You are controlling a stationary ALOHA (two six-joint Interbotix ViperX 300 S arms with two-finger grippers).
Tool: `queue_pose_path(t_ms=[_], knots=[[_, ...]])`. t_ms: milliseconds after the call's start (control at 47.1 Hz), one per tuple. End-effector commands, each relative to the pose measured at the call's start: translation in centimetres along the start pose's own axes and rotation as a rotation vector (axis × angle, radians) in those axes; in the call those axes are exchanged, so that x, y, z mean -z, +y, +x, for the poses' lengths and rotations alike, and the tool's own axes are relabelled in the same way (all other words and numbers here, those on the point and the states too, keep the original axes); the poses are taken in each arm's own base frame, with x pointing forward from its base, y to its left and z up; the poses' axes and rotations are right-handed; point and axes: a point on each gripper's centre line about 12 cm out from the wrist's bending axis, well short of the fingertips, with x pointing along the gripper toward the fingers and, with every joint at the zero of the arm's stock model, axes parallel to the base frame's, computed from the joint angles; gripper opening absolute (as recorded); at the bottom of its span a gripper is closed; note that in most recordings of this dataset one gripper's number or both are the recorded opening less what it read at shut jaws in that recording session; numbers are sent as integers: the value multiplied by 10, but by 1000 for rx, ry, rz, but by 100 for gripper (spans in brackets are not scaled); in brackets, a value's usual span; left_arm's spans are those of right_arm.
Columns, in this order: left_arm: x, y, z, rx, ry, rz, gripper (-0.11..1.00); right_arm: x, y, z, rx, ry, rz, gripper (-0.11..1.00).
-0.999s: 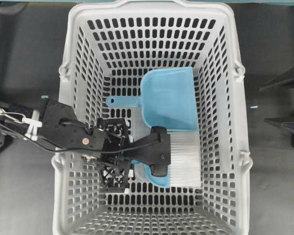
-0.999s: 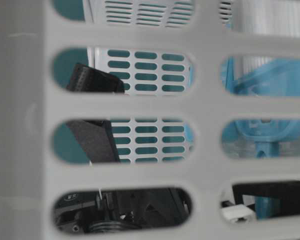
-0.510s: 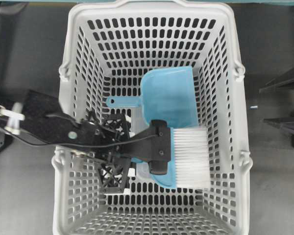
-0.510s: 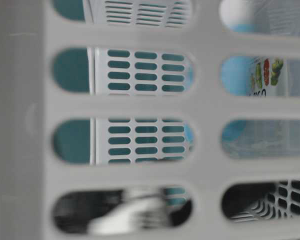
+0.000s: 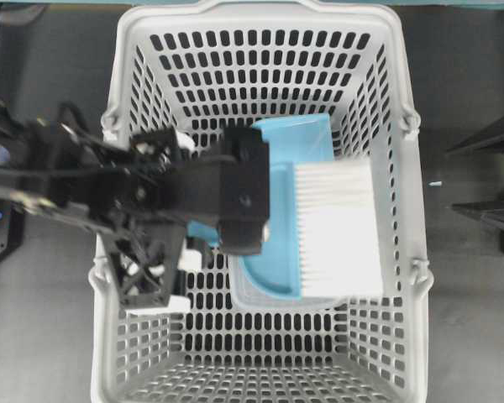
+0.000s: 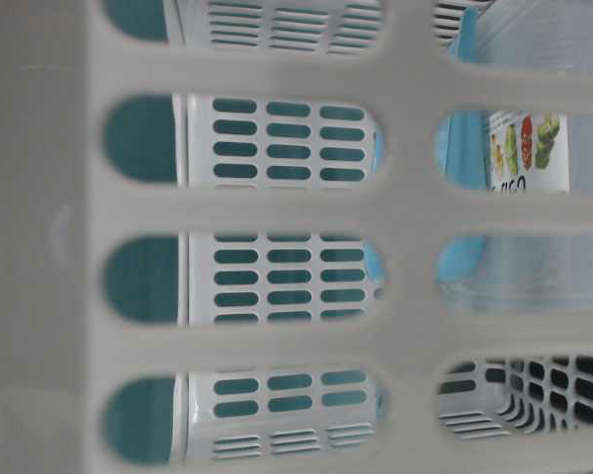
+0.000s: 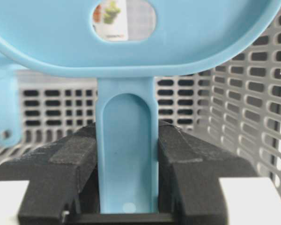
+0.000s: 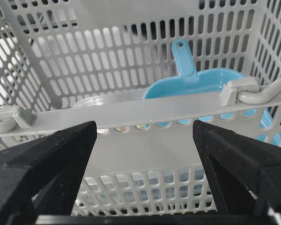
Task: Pick up the hand brush from the shopping basket with the left arm.
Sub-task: 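Lift the hand brush upward out of the basket with the left gripper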
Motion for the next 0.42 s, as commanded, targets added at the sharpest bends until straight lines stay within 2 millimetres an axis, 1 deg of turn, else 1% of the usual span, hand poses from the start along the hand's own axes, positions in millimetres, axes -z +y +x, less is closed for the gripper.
queue_pose_path(t_ms=[0, 404], knots=[[-6, 0, -23, 5, -38, 1, 25, -3, 1, 1, -3, -9, 4, 79], [-7, 1, -20, 2, -34, -2, 25, -3, 0, 1, -2, -9, 8, 79]])
